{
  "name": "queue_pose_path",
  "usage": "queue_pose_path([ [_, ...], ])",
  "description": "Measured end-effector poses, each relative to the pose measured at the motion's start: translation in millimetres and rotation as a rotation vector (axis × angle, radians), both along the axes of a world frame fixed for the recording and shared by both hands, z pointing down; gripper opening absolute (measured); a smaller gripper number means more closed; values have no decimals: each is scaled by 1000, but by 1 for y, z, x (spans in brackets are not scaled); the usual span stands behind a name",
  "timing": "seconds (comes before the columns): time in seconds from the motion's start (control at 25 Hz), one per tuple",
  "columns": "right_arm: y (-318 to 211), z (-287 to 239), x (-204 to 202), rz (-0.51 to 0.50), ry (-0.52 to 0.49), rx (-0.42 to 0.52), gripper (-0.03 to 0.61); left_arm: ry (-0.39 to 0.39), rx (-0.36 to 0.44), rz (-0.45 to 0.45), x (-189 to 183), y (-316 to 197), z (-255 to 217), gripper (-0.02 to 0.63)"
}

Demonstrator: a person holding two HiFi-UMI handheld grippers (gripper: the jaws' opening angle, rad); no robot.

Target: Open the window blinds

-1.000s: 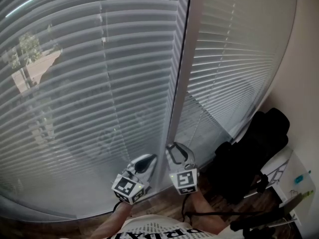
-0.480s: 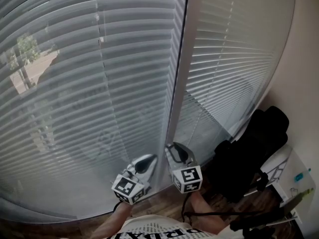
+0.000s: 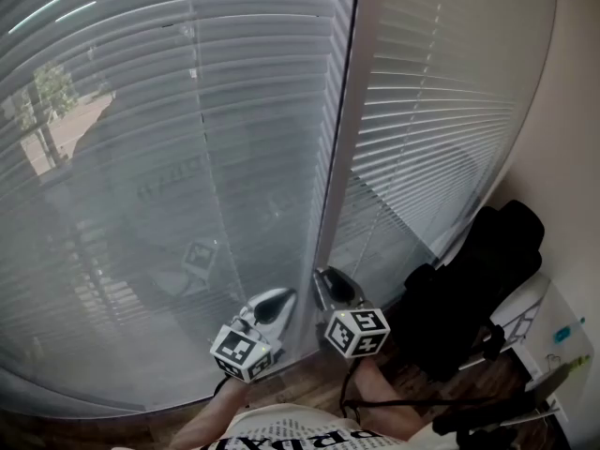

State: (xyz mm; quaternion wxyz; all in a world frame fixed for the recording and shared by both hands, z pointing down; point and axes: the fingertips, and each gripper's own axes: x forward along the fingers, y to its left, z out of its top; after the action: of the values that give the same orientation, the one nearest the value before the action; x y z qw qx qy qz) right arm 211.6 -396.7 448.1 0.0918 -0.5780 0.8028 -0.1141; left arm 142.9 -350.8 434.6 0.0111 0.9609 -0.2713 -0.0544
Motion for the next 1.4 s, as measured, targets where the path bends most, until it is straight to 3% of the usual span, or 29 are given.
queue_pose_path([
  [0.36,-1,1,2,-2,-154,-35,132,5,7,7,1,3,-5,-8],
  [0.92,-1,0,3,8,-91,-11,135,2,7,39,0,9,-1,-8],
  [1.08,4,-9,5,35,79,48,138,8,13,33,-2,8,-3,-8],
  [1.28,6,-17,-3,42,485,139,158,7,16,32,-2,7,-3,-8],
  [1.4,3,-14,-9,35,654,156,158,10,20,33,-2,7,-3,-8],
])
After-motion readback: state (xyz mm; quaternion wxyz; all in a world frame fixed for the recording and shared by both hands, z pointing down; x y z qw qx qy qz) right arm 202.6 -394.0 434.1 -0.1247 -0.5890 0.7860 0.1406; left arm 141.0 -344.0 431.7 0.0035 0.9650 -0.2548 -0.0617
